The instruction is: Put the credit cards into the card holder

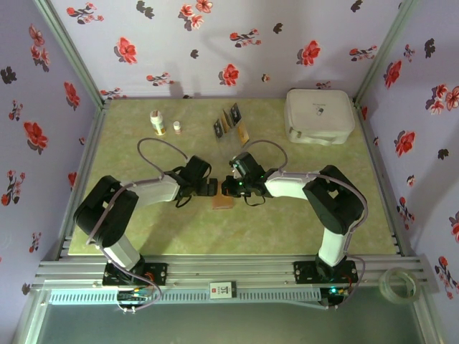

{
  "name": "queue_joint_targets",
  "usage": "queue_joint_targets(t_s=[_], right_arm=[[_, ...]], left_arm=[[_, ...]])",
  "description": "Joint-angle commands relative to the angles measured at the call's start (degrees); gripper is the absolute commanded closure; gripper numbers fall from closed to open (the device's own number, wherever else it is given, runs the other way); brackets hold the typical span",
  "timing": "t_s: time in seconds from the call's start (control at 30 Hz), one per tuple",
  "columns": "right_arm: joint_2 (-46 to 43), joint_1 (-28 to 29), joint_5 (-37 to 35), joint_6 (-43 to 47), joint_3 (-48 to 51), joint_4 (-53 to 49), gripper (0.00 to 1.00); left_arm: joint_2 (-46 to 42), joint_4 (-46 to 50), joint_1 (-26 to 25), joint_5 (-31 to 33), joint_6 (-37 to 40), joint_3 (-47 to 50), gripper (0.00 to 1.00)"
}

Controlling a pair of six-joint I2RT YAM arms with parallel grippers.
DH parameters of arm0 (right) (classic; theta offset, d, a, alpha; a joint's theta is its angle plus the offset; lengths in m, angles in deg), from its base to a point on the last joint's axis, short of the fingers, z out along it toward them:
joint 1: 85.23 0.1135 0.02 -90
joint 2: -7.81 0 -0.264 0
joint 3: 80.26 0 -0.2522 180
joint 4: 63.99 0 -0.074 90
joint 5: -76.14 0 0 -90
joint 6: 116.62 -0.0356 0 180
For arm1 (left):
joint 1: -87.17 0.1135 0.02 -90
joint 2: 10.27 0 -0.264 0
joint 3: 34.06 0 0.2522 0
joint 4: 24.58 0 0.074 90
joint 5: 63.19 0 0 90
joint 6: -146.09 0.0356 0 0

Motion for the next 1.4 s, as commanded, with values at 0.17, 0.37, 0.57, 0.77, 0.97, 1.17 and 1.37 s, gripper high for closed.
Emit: queue_joint_targets(t_s=[0.17, 0.37, 0.57, 0.77, 0.97, 1.17, 1.37], right_arm=[[-0.67, -0.4, -0.67, 0.82, -3.1, -6.2, 1.0], [-2.46, -0.84, -0.93, 1.48, -4.46, -7.86, 1.0], [-3.24, -1.22, -1.39, 1.76, -4.48, -8.43, 1.0], [-1.68, -1.23, -1.14, 1.69, -4.47, -8.11, 1.0], [0.33, -1.25, -0.56, 1.32, -4.62, -7.02, 1.0], [2.32, -1.28, 0.06, 1.15, -4.74, -6.34, 1.0], [2.93, -1.24, 0.4, 0.81, -4.0, -5.68, 1.0]], left_arm=[[2.49, -0.36, -0.37, 0.42, -1.08, 1.98, 0.0], [2.86, -0.63, -0.37, 0.47, -1.33, 2.18, 0.0], [2.95, -0.96, -0.48, 0.41, -1.4, 2.59, 0.0], [3.04, -0.97, -0.53, 0.45, -1.43, 2.62, 0.0], [3.08, -1.03, -0.61, 0.47, -1.52, 2.46, 0.0], [3.04, -0.89, -0.55, 0.46, -1.52, 2.31, 0.0], [3.11, -0.98, -0.55, 0.42, -1.51, 2.44, 0.0]])
